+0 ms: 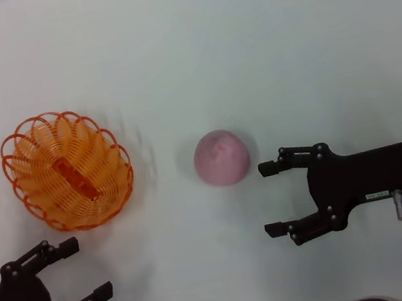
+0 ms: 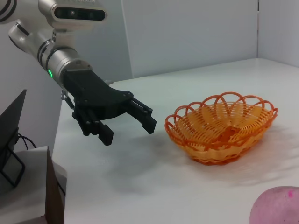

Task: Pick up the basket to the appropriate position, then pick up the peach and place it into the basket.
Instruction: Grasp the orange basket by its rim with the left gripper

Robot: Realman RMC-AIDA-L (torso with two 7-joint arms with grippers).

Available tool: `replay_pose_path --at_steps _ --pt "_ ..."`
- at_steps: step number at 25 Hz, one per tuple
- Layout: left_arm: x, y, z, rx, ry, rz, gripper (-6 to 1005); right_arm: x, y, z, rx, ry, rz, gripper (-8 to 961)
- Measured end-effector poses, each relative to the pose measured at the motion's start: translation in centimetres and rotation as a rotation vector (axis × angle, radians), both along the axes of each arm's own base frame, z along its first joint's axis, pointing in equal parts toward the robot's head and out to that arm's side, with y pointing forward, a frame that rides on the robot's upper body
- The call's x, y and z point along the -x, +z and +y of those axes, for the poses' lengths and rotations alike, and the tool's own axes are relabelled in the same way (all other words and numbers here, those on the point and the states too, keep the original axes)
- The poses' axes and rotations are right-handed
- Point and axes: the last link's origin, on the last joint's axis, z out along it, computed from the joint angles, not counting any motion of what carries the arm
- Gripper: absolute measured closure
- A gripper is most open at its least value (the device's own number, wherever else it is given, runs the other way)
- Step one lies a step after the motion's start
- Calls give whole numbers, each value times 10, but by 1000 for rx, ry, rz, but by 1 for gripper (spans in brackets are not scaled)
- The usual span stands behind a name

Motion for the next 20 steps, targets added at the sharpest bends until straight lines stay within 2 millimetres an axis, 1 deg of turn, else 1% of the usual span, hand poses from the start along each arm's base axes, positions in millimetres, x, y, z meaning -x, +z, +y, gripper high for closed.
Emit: replay_pose_path --at_steps 13,20 --pt "0 1 1 -3 23 -17 145 2 -1 1 1 -2 8 -2" --pt "1 11 8 39 217 -108 145 2 0 2 -1 -8 11 -2"
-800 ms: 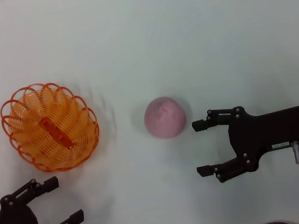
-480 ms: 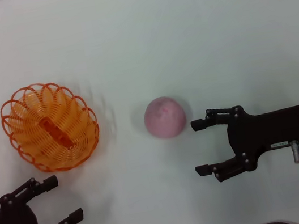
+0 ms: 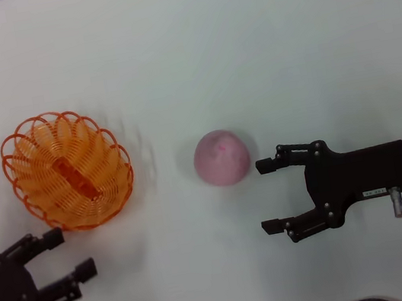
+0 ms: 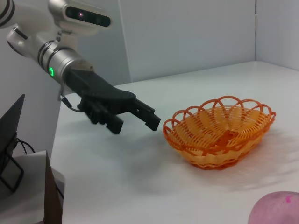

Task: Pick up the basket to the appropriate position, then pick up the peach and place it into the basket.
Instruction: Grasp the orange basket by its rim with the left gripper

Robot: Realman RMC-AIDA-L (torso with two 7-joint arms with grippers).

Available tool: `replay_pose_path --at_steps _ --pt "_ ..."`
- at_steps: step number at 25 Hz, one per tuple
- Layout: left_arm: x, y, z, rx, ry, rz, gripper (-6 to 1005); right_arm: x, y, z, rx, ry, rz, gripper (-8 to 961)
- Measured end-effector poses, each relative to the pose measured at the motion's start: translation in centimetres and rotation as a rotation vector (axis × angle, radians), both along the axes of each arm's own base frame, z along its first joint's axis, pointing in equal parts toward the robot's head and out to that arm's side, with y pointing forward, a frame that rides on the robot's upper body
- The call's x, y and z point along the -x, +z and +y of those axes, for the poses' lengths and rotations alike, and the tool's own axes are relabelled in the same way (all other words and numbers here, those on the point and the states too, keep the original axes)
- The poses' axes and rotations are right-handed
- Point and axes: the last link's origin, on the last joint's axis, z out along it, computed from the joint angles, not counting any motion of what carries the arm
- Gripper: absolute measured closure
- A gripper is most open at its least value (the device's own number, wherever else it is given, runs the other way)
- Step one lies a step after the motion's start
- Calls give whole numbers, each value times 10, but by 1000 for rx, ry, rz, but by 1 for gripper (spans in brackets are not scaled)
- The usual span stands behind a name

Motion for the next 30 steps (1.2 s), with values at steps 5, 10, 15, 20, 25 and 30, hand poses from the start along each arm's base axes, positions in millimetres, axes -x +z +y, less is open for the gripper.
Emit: replay_pose_path --at_steps 5,10,15,20,25,30 --pt "6 13 14 30 207 -74 146 0 0 0 1 -2 0 -1" --pt "14 26 25 -8 348 -128 146 0 0 0 3 -1 0 -1" --pt "15 29 30 -24 375 -133 145 0 0 0 3 -2 0 -1" --pt "16 29 46 -23 431 -120 145 0 0 0 2 -3 0 0" --pt "14 41 76 -48 470 -77 145 0 0 1 1 -2 0 0" --pt "8 56 114 -71 479 22 145 1 0 1 1 -1 -1 0"
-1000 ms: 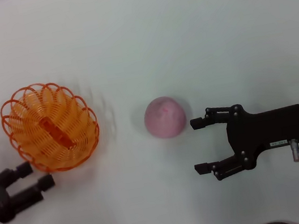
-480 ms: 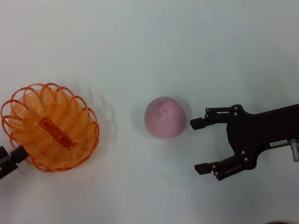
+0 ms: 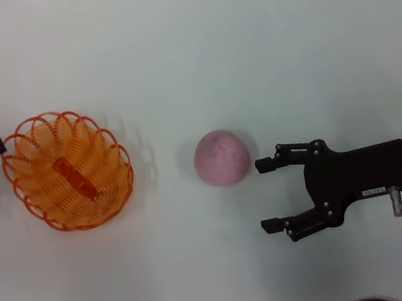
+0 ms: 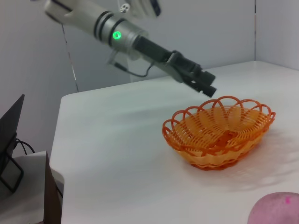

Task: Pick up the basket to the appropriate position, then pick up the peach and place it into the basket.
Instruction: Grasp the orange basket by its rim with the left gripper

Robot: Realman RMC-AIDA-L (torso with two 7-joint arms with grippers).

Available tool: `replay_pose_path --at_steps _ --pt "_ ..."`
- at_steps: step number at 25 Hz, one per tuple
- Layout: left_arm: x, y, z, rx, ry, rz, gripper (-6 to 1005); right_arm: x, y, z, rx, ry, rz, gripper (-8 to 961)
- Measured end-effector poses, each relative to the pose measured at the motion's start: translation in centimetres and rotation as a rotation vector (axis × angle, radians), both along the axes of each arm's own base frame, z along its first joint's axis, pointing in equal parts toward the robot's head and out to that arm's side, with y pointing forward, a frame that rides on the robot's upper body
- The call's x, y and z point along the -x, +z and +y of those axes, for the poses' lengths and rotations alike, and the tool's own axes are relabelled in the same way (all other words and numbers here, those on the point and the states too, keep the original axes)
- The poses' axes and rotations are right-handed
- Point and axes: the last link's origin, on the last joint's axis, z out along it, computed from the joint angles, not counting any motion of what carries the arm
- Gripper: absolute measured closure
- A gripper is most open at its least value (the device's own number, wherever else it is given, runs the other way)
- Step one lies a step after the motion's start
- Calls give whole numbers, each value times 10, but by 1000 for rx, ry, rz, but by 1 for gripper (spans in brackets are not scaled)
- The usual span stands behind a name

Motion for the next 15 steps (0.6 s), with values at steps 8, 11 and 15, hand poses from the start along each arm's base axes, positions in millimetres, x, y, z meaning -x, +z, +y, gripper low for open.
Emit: replay_pose_path --at_steps 8,11,15 --pt "-23 1 43 41 -56 140 146 0 0 0 0 0 0 1" --pt "-31 0 50 70 -86 187 146 0 0 0 0 1 0 1" --pt "-41 0 60 160 -110 316 146 2 0 2 8 1 0 1"
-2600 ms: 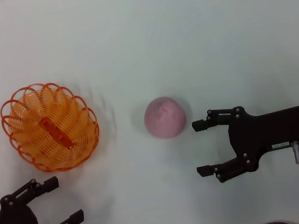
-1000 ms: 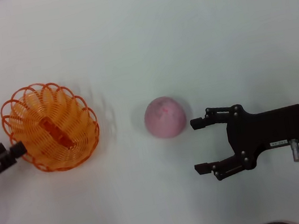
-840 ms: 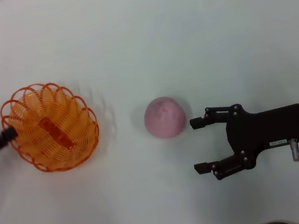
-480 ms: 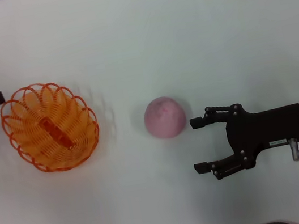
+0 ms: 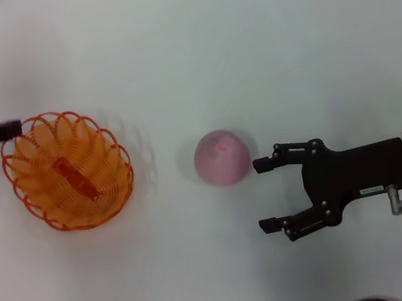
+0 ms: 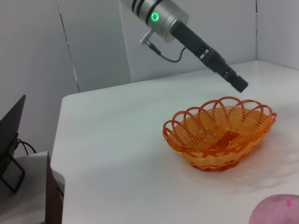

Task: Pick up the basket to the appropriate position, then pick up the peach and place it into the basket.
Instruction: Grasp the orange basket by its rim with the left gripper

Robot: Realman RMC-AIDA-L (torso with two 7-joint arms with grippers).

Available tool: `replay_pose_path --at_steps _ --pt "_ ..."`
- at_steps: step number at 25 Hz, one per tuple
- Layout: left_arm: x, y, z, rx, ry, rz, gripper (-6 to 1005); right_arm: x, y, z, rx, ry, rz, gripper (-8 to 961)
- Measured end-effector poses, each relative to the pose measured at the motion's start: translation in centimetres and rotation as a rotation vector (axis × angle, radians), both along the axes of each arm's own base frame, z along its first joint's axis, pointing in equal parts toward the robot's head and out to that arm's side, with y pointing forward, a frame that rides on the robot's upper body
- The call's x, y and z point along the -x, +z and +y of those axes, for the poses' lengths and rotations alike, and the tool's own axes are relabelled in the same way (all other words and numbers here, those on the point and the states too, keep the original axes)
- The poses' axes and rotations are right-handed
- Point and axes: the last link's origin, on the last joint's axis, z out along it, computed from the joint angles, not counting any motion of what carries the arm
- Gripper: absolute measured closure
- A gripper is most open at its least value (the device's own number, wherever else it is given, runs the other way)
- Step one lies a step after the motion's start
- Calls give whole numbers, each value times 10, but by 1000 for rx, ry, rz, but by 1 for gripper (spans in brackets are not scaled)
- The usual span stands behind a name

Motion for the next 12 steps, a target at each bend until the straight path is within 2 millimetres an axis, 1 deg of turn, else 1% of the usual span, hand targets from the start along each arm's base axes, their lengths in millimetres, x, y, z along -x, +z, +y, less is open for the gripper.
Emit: replay_pose_path --at_steps 3,6,12 --pt "-11 -5 7 106 -18 134 146 0 0 0 2 0 0 2" --pt "-22 -10 13 173 -35 235 146 0 0 0 2 -1 -2 2" --pt "-52 -17 24 251 -105 329 146 -2 0 -1 3 -6 -3 2"
